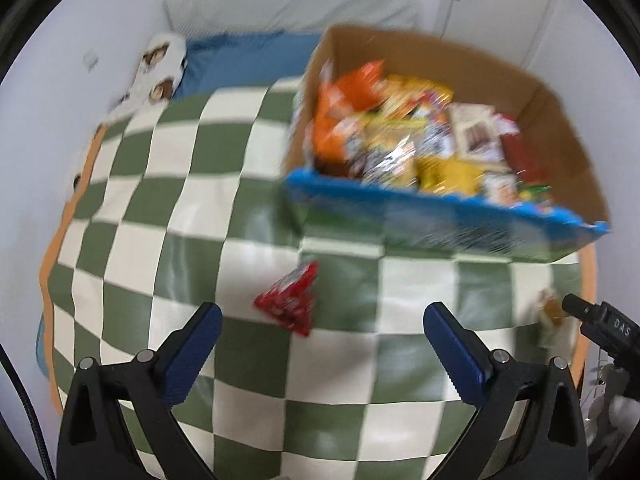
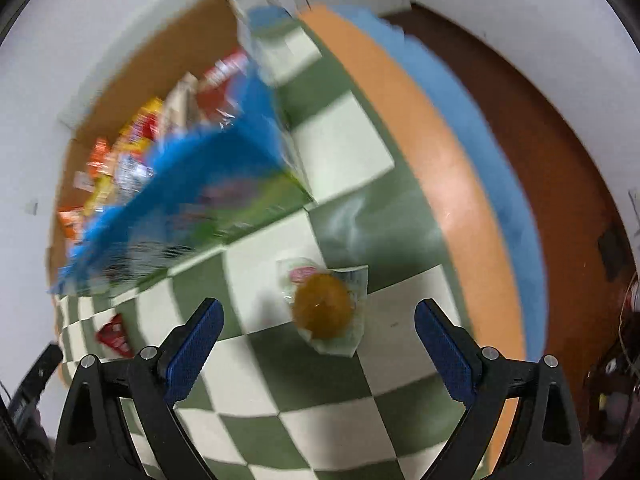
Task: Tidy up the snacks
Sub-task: 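Grasp the red chocolate pack with the left tool while the right grasps the wrapped egg, then lift the red pack and the wrapped egg off the blanket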
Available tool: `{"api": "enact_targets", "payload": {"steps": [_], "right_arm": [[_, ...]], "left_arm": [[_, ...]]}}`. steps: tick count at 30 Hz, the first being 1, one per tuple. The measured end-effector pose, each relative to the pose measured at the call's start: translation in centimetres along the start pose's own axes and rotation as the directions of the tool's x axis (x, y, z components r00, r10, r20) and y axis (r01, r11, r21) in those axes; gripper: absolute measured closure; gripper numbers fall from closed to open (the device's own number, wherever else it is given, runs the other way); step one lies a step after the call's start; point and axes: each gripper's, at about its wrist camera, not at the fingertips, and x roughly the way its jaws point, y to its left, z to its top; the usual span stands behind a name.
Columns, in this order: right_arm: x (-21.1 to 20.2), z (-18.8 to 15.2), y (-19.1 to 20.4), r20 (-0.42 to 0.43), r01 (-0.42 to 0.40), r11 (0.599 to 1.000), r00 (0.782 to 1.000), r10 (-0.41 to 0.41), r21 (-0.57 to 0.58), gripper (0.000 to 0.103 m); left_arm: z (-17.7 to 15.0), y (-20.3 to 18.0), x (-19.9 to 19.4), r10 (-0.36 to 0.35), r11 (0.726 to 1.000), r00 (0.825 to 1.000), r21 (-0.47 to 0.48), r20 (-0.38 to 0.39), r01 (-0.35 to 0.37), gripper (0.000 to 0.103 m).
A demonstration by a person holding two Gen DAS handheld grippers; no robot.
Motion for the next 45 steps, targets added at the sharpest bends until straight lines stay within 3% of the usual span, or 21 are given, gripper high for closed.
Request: {"api": "enact_targets", "payload": {"steps": [1, 3, 7, 12, 17, 18, 19, 20, 24, 29, 34, 38, 45], "right_arm": [[0.7, 0.0, -0.1, -0.011, 0.0, 1.0, 1.0, 0.0, 0.008, 0.005], [2.8, 0.0, -0.2, -0.043, 0.0, 1.0, 0.999, 0.002, 0.029, 0.018], [3.3, -0.4, 1.4, -0.018, 0.03, 0.999, 0.999, -0.031, -0.039, 0.038], [3.9, -2.3, 4.8, -0.045, 0.014, 0.987, 0.999, -0.022, -0.159, 0.039], [4.3, -3.9, 6.7, -0.072, -0.001, 0.979, 0.997, -0.015, -0.206, 0.039], [4.4, -4.1, 6.9, -0.075, 0.001, 0.977, 0.997, -0.017, -0.212, 0.039], [4.5, -4.3, 7.0, -0.077, 0.004, 0.976, 0.997, -0.022, -0.217, 0.039], [4.6, -4.5, 7.1, -0.079, 0.007, 0.975, 0.997, -0.025, -0.222, 0.039], [4.7, -5.2, 7.3, -0.087, 0.006, 0.972, 0.996, -0.027, -0.234, 0.04], [4.5, -8.0, 8.2, -0.139, -0.028, 0.964, 0.99, -0.01, -0.265, 0.04], [4.4, -12.6, 8.2, -0.228, -0.071, 0.953, 0.974, 0.002, -0.294, 0.04], [5.6, -15.3, 7.8, -0.254, -0.059, 0.956, 0.967, -0.017, -0.289, 0.04], [6.3, -15.8, 7.8, -0.271, -0.049, 0.966, 0.962, -0.022, -0.254, 0.037]], "left_arm": [[0.1, 0.9, 0.6, 0.006, 1.0, 1.0, -0.019, -0.014, -0.007, 0.0], [0.3, 2.4, 1.4, 0.019, 0.999, 0.999, -0.043, -0.032, -0.02, 0.0], [1.0, 4.8, 2.6, 0.043, 0.997, 0.997, -0.067, -0.057, -0.047, 0.0], [1.5, 6.0, 5.3, -0.011, 0.994, 0.99, -0.108, -0.143, -0.004, 0.0], [1.7, 4.9, 8.9, -0.055, 0.996, 0.971, -0.074, -0.232, 0.038, 0.003], [1.6, 4.6, 9.6, -0.064, 0.997, 0.97, -0.062, -0.237, 0.05, 0.02], [1.4, 4.4, 10.1, -0.061, 0.997, 0.967, -0.05, -0.247, 0.05, 0.047], [1.3, 4.2, 10.5, -0.065, 0.997, 0.962, -0.047, -0.263, 0.055, 0.054], [0.2, 3.8, 10.2, -0.097, 0.995, 0.958, -0.05, -0.271, 0.087, 0.062], [-3.0, 2.6, 8.6, -0.139, 0.99, 0.942, -0.05, -0.306, 0.13, 0.062], [-8.2, 0.6, 7.2, -0.149, 0.987, 0.911, 0.004, -0.386, 0.163, 0.062], [-10.6, -0.1, 8.4, -0.14, 0.985, 0.886, 0.033, -0.442, 0.172, 0.06], [-10.9, -0.4, 9.5, -0.113, 0.988, 0.882, 0.038, -0.457, 0.147, 0.057]]}}
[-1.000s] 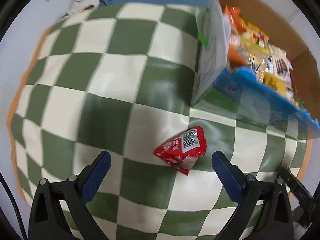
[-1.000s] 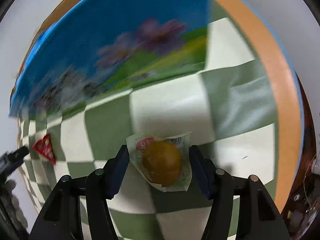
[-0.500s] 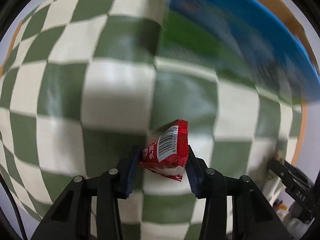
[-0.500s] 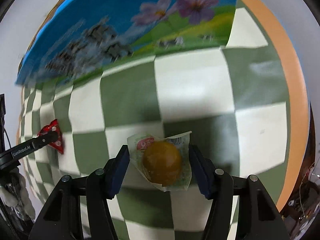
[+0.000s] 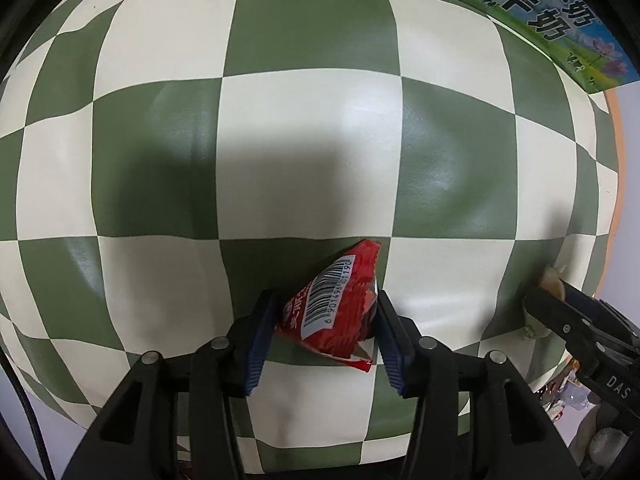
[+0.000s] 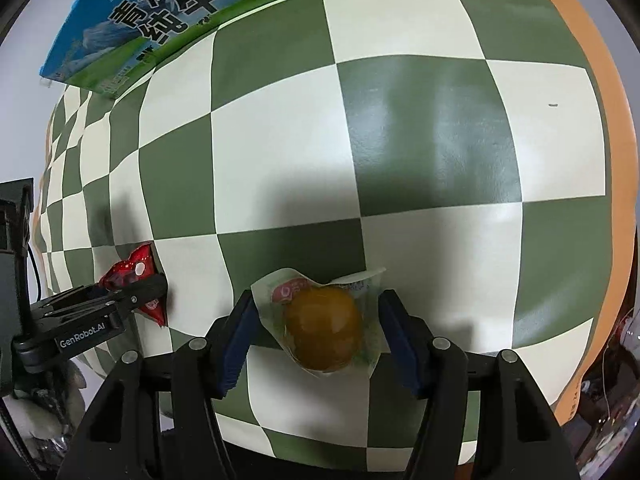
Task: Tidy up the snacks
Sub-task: 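Lift the red pack and the wrapped egg off the blanket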
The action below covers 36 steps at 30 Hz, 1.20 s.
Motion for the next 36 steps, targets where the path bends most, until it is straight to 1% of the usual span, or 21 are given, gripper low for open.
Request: {"api": "enact_targets", "payload": {"steps": [1, 3, 4, 7, 11, 13, 15, 19, 20, 23, 24, 27, 28, 29, 32, 34, 35, 36], "right_arm": [[-0.4, 0.0, -0.7, -0.003, -0.002, 1.0, 1.0, 0.002, 0.004, 0.037], [-0.3, -0.3, -0.8, -0.009, -0.001, 1.0, 1.0, 0.001, 0.004, 0.037], [-0.2, -0.4, -0.6, -0.011, 0.001, 1.0, 1.0, -0.001, 0.004, 0.037], [0.2, -0.2, -0.4, -0.012, 0.005, 1.0, 1.0, -0.005, 0.006, 0.037], [0.6, -0.2, -0.3, -0.001, 0.01, 1.0, 1.0, -0.01, 0.013, 0.037], [0.8, -0.3, -0.2, 0.003, 0.015, 1.0, 1.0, -0.015, 0.019, 0.037], [0.8, -0.2, -0.1, 0.015, 0.018, 0.999, 1.0, -0.019, 0.029, 0.04], [0.7, -0.4, 0.0, 0.024, 0.017, 1.0, 1.0, -0.018, 0.02, 0.041], [0.6, -0.5, 0.1, 0.027, 0.016, 1.0, 1.0, -0.016, 0.018, 0.042], [-0.5, -0.9, -0.3, 0.044, 0.01, 1.0, 0.999, -0.01, 0.001, 0.043], [-0.8, -1.0, -0.2, 0.05, 0.006, 1.0, 0.999, -0.006, -0.003, 0.044], [-1.3, -1.1, 0.0, 0.063, -0.004, 1.0, 0.998, 0.005, -0.014, 0.045], [-1.6, -1.1, 0.2, 0.068, -0.012, 1.0, 0.998, 0.013, -0.017, 0.045], [-1.7, -1.0, 0.4, 0.073, -0.011, 1.0, 0.997, 0.012, -0.02, 0.054], [-2.6, -0.8, 1.1, 0.088, -0.031, 0.999, 0.995, 0.035, -0.039, 0.054], [-2.6, -0.4, 1.4, 0.087, -0.018, 0.998, 0.996, 0.023, -0.055, 0.054], [-2.2, -0.1, 1.5, 0.062, -0.008, 0.998, 0.998, 0.012, -0.07, 0.054], [-1.8, 0.1, 1.4, 0.043, -0.015, 0.998, 0.999, 0.018, -0.068, 0.052]], "left_arm": [[0.0, 0.0, 0.0, 0.001, 1.0, 1.0, -0.001, 0.001, -0.001, 0.057], [0.4, -0.6, 0.0, 0.002, 1.0, 1.0, -0.003, 0.004, -0.002, 0.057], [1.1, -1.1, 0.1, 0.003, 1.0, 1.0, -0.004, 0.0, -0.003, 0.057], [1.2, -1.0, 0.0, 0.003, 1.0, 1.0, -0.012, 0.006, -0.003, 0.057], [0.8, -1.8, 0.2, 0.024, 1.0, 0.999, 0.007, 0.024, -0.024, 0.057], [0.7, -2.0, 0.1, 0.034, 0.999, 0.999, 0.013, 0.033, -0.034, 0.06], [0.7, -2.2, 0.0, 0.04, 0.999, 0.998, 0.018, 0.038, -0.041, 0.062], [0.4, -3.0, -0.2, 0.043, 0.999, 0.998, 0.017, 0.049, -0.043, 0.064], [0.1, -3.8, -0.1, 0.042, 0.999, 0.998, 0.017, 0.051, -0.043, 0.064], [-0.1, -4.1, -0.5, 0.041, 0.999, 0.997, 0.022, 0.065, -0.043, 0.065], [-0.5, -4.0, 0.0, 0.038, 0.999, 0.997, 0.023, 0.071, -0.039, 0.065], [-0.4, -4.7, -1.2, 0.038, 0.999, 0.995, 0.033, 0.094, -0.041, 0.066], [-1.3, -4.1, -1.7, 0.036, 0.999, 0.994, 0.038, 0.101, -0.04, 0.066], [-1.4, -3.8, -2.1, 0.033, 0.998, 0.994, 0.042, 0.105, -0.038, 0.066], [-1.6, -4.6, -3.2, 0.025, 0.998, 0.991, 0.059, 0.128, -0.033, 0.066], [-1.5, -5.2, -3.8, 0.032, 0.996, 0.989, 0.077, 0.145, -0.044, 0.066], [-1.3, -5.5, -3.8, 0.035, 0.995, 0.989, 0.085, 0.147, -0.048, 0.066], [-1.1, -5.5, -3.7, 0.031, 0.995, 0.99, 0.088, 0.138, -0.044, 0.066]]}}
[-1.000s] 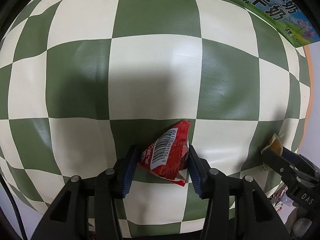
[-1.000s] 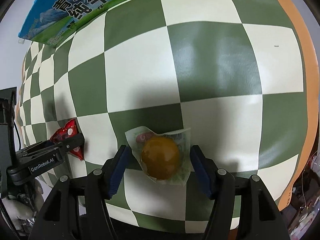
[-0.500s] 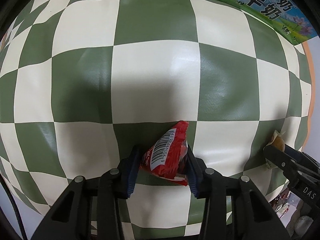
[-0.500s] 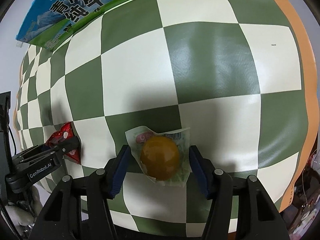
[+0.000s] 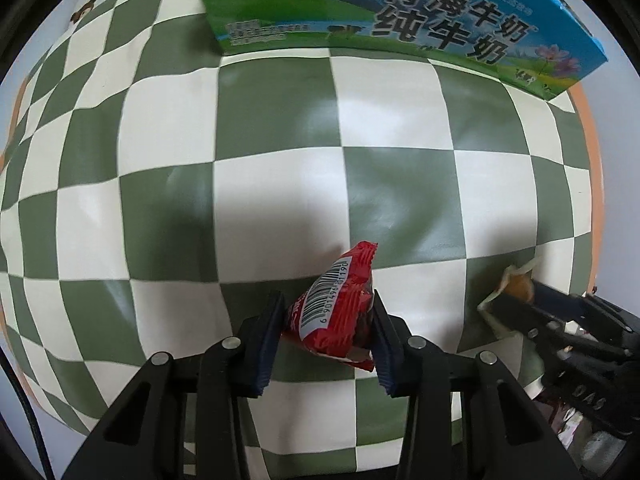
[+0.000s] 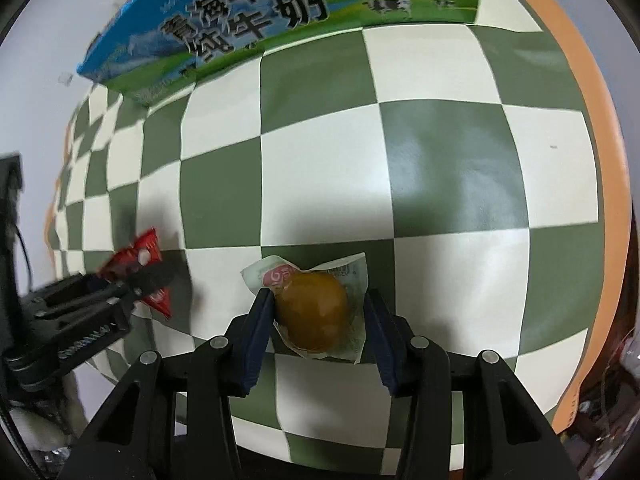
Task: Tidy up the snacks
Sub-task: 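Lift the red pack and the wrapped egg off the blanket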
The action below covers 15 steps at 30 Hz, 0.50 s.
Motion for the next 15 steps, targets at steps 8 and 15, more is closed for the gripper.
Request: {"api": "enact_targets", "payload": {"steps": [8, 15], "right_arm": [[1.8, 1.0, -0.6, -0.019, -0.007, 0.999, 1.0, 0.008, 0.034, 0.039], [0.8, 0.8, -0.5, 0.019, 0.015, 1.0, 1.0, -0.015, -0.001, 0.046]], "left_arm": [[0.1, -0.4, 3.5, -0.021, 1.0, 0.996, -0.009, -0.082, 0.02, 0.065], [0.0, -0.6, 2.3, -0.03, 0.999, 0.997, -0.016, -0.064, 0.029, 0.066]]}}
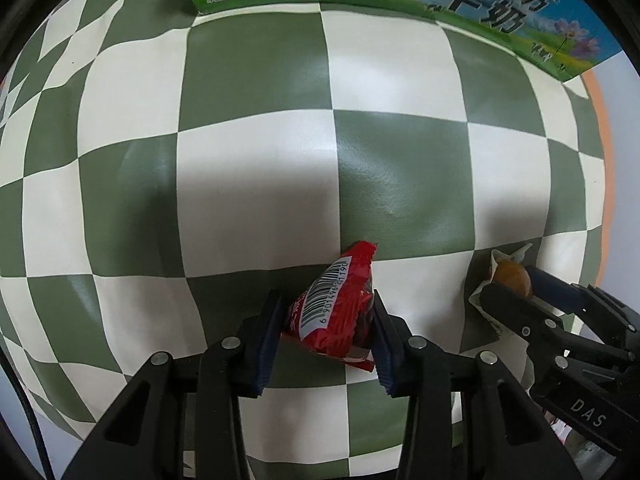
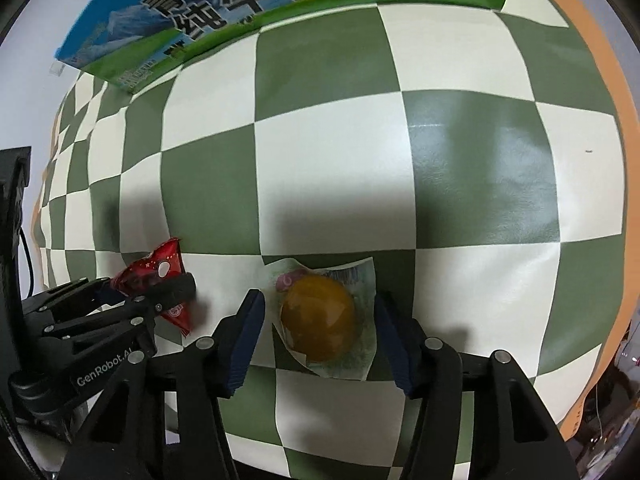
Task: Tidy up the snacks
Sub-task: 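Lift the red pack and the wrapped egg off the blanket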
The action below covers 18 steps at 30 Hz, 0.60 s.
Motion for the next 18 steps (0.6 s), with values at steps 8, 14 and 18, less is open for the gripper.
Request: {"api": "enact_targets", "payload": {"steps": [8, 14, 18], "right_arm": [[-3.1, 0.0, -0.7, 0.031, -0.051, 0.999, 0.998, 0.051, -0.01, 0.067], [-3.5, 0.4, -1.6, 0.033, -0.062, 0.998, 0.998, 0.062, -0.005, 0.067], [-4.1, 0.3, 0.0, 0.069, -0.068, 0.998, 0.995, 0.069, -0.01, 0.067]], "left_arm": [[-0.2, 0.3, -3.6, -0.042, 0.999, 0.998, 0.002, 0.047, 0.042, 0.066], [0.8, 0.8, -4.2, -0.042, 0.999, 0.998, -0.008, 0.041, 0.042, 0.066], [0.8, 2.5, -4.2, -0.05, 0.999, 0.997, -0.012, 0.056, 0.051, 0.066]]}}
